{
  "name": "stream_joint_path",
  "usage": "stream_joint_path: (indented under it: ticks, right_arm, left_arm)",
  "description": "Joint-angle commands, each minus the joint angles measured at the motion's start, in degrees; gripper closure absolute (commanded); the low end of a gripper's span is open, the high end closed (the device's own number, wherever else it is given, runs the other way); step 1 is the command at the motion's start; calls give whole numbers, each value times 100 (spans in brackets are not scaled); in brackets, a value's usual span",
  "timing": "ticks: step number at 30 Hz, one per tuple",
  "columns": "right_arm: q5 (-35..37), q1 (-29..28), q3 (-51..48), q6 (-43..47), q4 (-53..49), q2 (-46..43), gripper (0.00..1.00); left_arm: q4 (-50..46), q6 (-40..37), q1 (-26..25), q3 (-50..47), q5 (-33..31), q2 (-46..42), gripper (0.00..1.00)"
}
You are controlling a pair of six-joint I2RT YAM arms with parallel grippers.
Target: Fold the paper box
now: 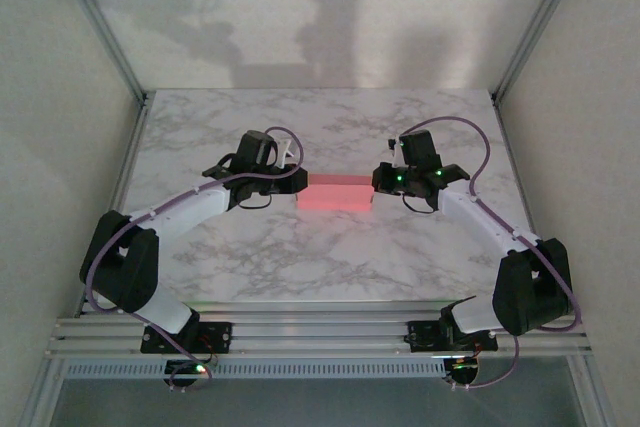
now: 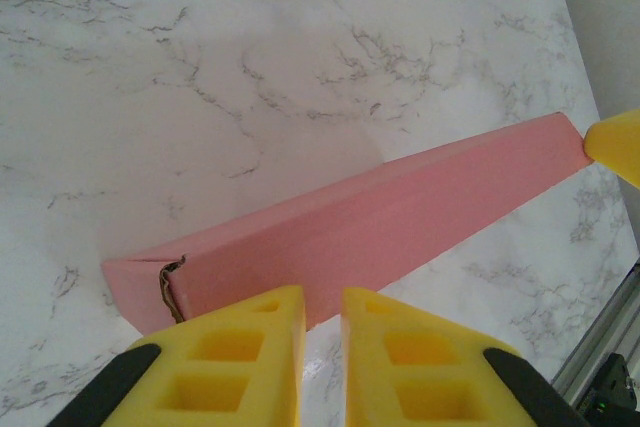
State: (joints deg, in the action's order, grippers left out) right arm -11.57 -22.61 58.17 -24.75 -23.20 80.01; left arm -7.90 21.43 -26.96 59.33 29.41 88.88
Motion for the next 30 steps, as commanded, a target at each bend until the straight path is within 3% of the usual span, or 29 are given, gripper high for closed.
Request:
stream_joint_path:
  ticks: [1,19,26,30]
  right_arm:
    - [387,-34,-164,140,-437,-8,94]
    - [849,-114,-385,322,-663,21,94]
    - [591,-87,-248,253,-558,-169,82]
    - [247,40,-14,204,-486,-318,81]
  left_arm:
    - [-247,23,-29,-154,7,-29,81]
    - [-209,49,-29,-301,-49,-34,81]
    - [-234,-7,-50,-241,-24,1,81]
    - [-263,-52,-73,-211,-37,10,80]
